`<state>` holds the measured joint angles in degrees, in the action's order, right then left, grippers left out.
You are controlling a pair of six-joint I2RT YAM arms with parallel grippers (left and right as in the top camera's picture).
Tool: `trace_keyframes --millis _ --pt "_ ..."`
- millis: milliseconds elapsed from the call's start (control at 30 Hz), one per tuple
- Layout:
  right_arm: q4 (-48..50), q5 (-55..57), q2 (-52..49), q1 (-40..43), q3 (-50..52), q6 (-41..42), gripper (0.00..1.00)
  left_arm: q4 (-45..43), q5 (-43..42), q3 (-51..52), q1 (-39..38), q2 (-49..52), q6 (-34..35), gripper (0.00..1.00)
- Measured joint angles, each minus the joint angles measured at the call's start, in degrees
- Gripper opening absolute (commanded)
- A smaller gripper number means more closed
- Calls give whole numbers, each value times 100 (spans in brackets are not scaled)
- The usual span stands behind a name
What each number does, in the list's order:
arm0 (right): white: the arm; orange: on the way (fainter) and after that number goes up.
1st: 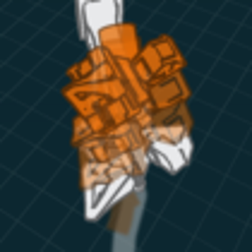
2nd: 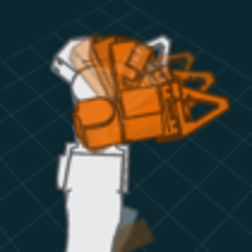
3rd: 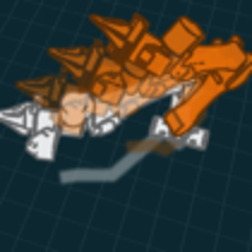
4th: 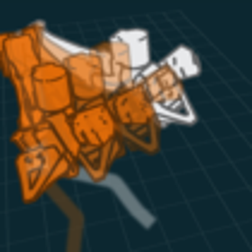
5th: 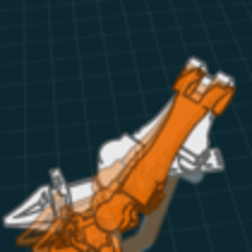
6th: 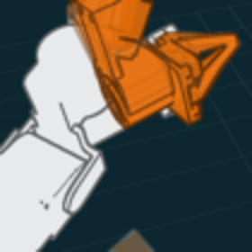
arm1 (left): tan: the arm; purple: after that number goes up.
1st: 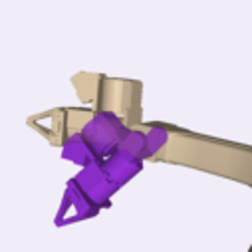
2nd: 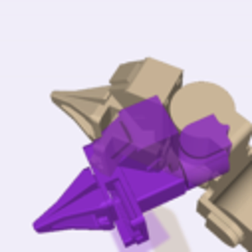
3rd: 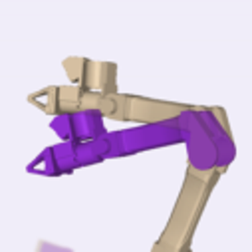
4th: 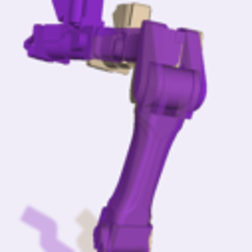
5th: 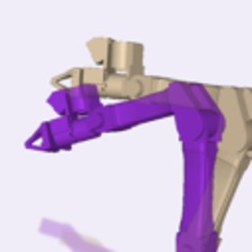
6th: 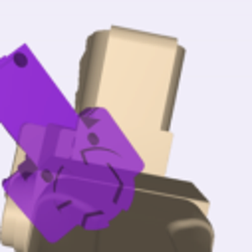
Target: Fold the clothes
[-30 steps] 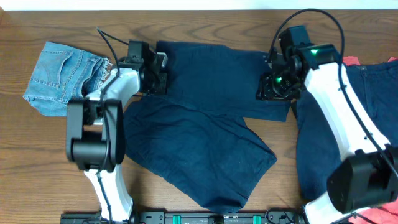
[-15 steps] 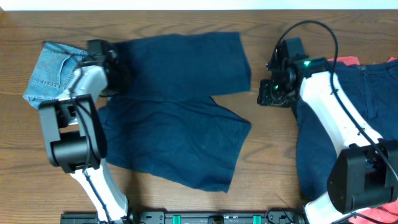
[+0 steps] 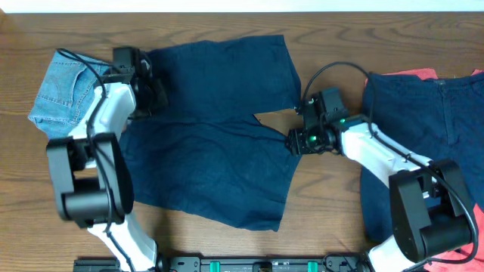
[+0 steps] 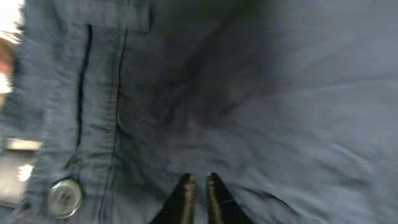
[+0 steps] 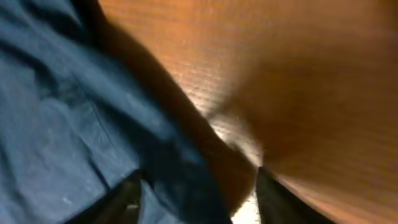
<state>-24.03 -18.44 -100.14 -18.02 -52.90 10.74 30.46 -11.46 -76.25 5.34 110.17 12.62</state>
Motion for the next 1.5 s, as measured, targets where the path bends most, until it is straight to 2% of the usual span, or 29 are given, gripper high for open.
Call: trace_keyframes --millis 67,100,300,333,400,433,500,533,733,933,1033,1167,1333,1400,1500 --pt "-4 -15 0 -20 142 7 4 205 7 0 13 -284 -70 17" --pt "-22 -13 0 -17 190 -7 1 352 7 0 20 -431 -94 17" --pt "328 328 0 216 201 105 0 1628 -2 0 26 -1169 -173 17" --pt "452 433 0 310 195 149 1 1786 7 0 26 -1213 -192 23" --pt "745 686 0 581 146 221 2 2100 11 0 26 -1246 -214 25" --pt "898 769 0 748 107 245 11 2238 7 0 26 -1244 -223 25" --pt "1067 802 0 999 44 310 42 2404 7 2 26 -1233 -223 25" --pt "1110 796 0 1134 17 289 49 2507 7 2 26 -1233 -223 25" --pt "693 415 140 1491 -13 236 52 3126 9 4 26 -1233 -269 25" --pt "-699 -35 1462 1644 -39 219 59 3827 52 11 26 -1233 -396 26" --pt "-1582 -142 2039 1591 -76 214 60 3853 175 151 26 -1235 -413 31" --pt "-2638 -184 2227 1403 -59 337 53 3370 487 717 26 -1235 -459 36" --pt "-2876 -63 2070 1239 393 866 51 2332 660 1532 26 -1233 -466 36" --pt "-2789 7 1993 1215 734 1110 51 2015 699 1853 26 -1233 -398 35" --pt "-2428 -17 1941 1209 1248 1344 47 1530 732 2306 26 -1233 -258 22"
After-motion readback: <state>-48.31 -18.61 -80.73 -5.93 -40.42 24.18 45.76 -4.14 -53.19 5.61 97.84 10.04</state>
